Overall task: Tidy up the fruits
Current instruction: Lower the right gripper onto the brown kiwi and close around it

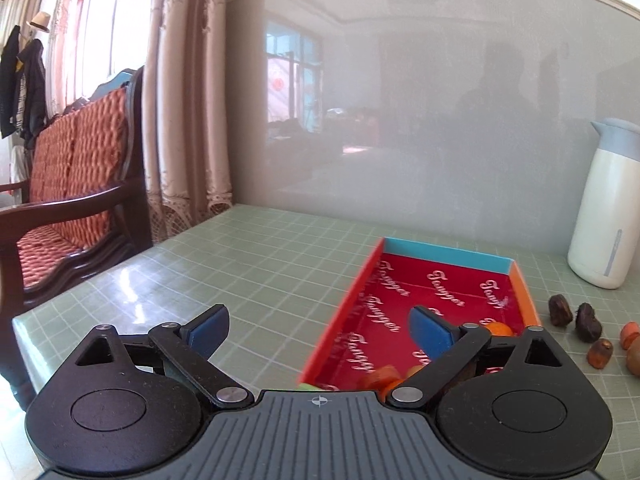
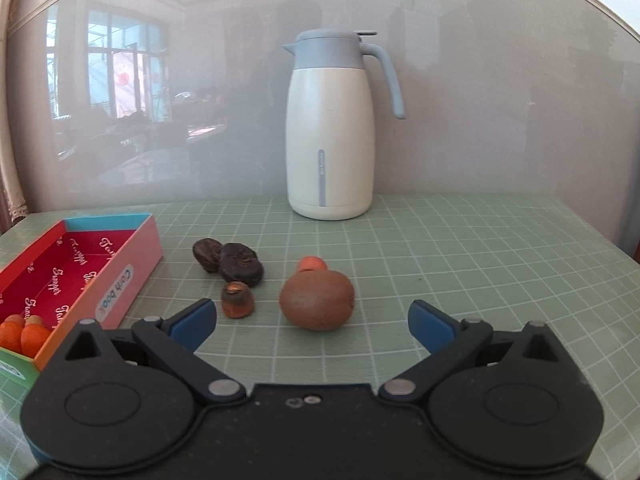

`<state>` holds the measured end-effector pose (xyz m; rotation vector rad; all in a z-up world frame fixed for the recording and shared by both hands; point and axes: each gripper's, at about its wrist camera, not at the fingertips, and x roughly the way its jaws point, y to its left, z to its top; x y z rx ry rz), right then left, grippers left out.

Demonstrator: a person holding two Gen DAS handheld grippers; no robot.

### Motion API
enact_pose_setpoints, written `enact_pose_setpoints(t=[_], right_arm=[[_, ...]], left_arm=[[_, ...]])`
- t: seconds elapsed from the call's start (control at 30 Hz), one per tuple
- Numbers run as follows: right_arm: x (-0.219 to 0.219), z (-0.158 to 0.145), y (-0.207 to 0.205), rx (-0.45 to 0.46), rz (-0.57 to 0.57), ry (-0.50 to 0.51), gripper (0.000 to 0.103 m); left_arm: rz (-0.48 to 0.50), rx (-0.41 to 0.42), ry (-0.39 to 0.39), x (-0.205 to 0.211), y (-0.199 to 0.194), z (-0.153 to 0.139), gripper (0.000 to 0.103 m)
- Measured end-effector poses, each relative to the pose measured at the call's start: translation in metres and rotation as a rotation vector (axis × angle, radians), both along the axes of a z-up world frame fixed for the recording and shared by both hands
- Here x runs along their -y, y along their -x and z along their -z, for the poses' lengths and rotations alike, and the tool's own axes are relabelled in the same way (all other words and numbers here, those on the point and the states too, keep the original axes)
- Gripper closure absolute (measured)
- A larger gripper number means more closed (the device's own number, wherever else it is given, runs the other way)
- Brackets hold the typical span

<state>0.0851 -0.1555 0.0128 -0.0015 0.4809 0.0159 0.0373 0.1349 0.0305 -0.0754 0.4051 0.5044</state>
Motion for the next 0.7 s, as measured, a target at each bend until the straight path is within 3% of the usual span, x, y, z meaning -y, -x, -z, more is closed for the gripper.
enact_pose_setpoints(t=[0.33, 0.7], right_arm=[[-0.026, 0.004, -0.009, -0.002, -0.054, 0.013, 0.002], [-0.002, 0.011, -0.039, -0.045, 0.043, -0.017, 0.006]], left_arm=[[-0.064, 0.005, -0.001, -0.03, 0.02, 0.001, 0.005], [-0.136, 0.009, 0.038, -0.056, 0.026, 0.004, 0.003]])
